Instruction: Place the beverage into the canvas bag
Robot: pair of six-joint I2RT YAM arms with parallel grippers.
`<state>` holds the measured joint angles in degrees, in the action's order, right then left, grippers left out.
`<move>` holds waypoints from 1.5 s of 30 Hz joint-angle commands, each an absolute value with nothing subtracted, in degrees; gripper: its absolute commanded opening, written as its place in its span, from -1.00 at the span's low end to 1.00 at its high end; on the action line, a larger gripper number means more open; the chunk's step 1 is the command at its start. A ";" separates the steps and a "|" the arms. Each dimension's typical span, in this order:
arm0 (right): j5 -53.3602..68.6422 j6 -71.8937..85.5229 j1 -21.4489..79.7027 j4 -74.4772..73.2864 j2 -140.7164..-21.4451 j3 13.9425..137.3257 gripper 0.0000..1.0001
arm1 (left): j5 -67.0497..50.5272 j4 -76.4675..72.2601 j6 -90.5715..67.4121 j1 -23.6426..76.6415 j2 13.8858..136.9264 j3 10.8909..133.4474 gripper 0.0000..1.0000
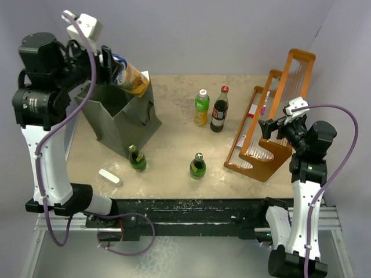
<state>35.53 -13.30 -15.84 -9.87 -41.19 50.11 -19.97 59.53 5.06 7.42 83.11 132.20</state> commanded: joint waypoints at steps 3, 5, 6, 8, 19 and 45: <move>37.55 -14.94 -15.90 -13.02 -40.84 48.98 1.00 | -19.02 40.67 1.64 0.13 78.04 142.62 -1.00; 37.54 -14.87 -15.89 -12.97 -40.86 48.96 1.00 | -17.69 40.79 1.99 -1.01 77.99 142.77 -1.00; 37.63 -14.88 -15.91 -12.97 -41.00 48.96 1.00 | -16.80 40.76 2.47 -1.31 78.03 142.66 -1.00; 37.72 -14.87 -15.91 -12.99 -41.05 48.96 1.00 | -14.79 40.63 3.77 -1.78 78.17 142.06 -1.00; 37.71 -15.01 -15.85 -13.06 -40.42 49.04 1.00 | -11.69 38.53 8.47 -1.85 80.90 135.27 -1.00; 37.97 -15.18 -15.91 -13.26 -40.25 49.04 1.00 | -9.62 31.87 13.11 -1.85 88.50 121.14 -1.00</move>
